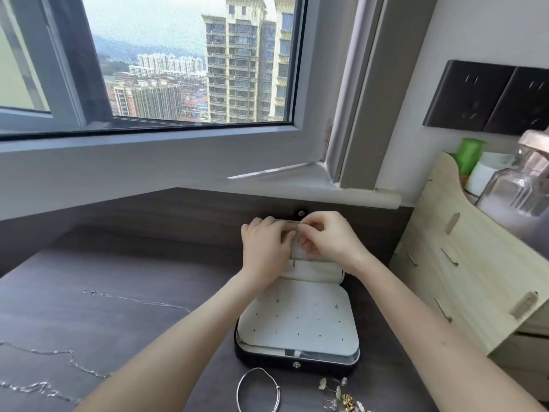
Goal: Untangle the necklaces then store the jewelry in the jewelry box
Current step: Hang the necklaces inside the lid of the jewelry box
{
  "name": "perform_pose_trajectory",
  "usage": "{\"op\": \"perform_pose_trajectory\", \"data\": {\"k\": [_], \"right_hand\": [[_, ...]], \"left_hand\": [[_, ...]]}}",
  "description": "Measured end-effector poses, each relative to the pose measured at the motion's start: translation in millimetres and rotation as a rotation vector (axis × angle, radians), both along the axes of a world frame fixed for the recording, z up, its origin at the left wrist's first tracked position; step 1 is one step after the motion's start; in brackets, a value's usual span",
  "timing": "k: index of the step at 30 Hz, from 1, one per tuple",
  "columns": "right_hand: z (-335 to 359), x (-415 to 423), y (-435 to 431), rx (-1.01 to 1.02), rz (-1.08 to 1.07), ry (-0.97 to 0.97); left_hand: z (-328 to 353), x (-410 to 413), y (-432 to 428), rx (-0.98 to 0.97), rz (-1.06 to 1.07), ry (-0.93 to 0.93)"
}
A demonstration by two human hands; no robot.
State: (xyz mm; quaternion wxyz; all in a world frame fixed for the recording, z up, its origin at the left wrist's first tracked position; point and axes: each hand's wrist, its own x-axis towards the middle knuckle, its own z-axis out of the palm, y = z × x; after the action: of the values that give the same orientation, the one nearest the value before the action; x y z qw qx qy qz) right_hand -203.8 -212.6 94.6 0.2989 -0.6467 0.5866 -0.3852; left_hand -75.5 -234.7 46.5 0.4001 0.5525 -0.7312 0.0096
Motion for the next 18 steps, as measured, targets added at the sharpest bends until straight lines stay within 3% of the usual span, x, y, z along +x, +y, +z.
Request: {"op": "perform_pose_trajectory", "data": {"k": [6, 13, 18], "right_hand": [[-11, -3, -4, -0.07, -0.147, -0.045], [-26, 7, -12, -0.185, -0.414, 0.156], [-22, 12, -13, -0.147, -0.469, 0.245]], "left_hand": [[3, -7, -2, -0.022, 0.093, 0.0], [9, -14, -4, -0.016, 0.235, -0.142], [17, -20, -2, 0.003, 0.25, -0.164]]}}
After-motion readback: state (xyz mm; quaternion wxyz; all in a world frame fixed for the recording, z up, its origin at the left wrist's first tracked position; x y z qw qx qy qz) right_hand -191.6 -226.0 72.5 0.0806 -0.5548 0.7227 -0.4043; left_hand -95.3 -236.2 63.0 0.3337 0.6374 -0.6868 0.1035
